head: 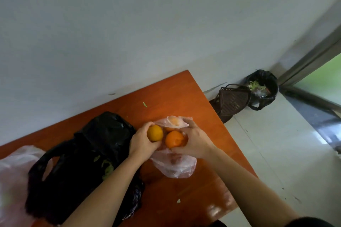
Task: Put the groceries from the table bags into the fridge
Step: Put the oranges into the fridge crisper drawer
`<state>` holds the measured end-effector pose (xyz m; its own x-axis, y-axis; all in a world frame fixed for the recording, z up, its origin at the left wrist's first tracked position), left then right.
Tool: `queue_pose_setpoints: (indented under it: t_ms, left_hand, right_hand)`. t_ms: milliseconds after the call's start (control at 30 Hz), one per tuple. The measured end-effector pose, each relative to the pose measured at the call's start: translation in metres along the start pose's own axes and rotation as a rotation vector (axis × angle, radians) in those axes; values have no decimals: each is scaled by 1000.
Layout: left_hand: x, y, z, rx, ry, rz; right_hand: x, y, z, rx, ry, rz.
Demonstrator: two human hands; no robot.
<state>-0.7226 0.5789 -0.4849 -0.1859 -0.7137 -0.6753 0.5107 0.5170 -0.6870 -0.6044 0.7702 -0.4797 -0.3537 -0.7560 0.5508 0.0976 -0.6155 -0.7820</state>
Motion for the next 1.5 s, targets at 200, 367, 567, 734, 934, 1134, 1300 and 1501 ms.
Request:
queue_pose_setpoints:
  t_ms: [200, 367, 567, 734, 934, 1134, 1300, 1501]
  left_hand:
    - [-44, -34, 39, -225, 114, 122]
    - [-106, -57, 64, -385, 280, 154]
    - [-199, -67, 88, -449, 548, 195]
    - [-251, -59, 110, -360, 736, 216]
    - [-291, -37, 140, -162, 953, 286]
    - [-356, 23, 235, 88, 1155, 387]
    - [-406, 84, 361, 297, 1310, 468]
    - [-445, 179, 554, 488, 1464, 581]
  right_hand:
    - [6, -52, 26, -248, 62, -367]
    - [1, -114, 58, -599, 53, -622]
    - [-14, -187, 108, -860, -28, -636]
    - [-13, -214, 170, -1062, 2, -601]
    - [-5, -206, 281, -1304, 161, -483]
    - [-2, -189, 447, -1493, 364, -334]
    - [-1, -169, 612, -1651, 536, -249]
    - [-9, -106, 823, -1835, 706, -160]
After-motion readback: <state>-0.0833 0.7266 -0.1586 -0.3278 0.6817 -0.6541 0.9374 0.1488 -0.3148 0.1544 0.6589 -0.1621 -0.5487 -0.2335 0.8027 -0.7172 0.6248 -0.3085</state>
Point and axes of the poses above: each hand's wrist, its own z-axis away from the middle knuckle, its own y-axis out of the palm, x = y × z, the point moved 1 cm from there along -z, towards the middle knuckle, and after that the axes turned 4 degrees about z, right-handed, at the moved point
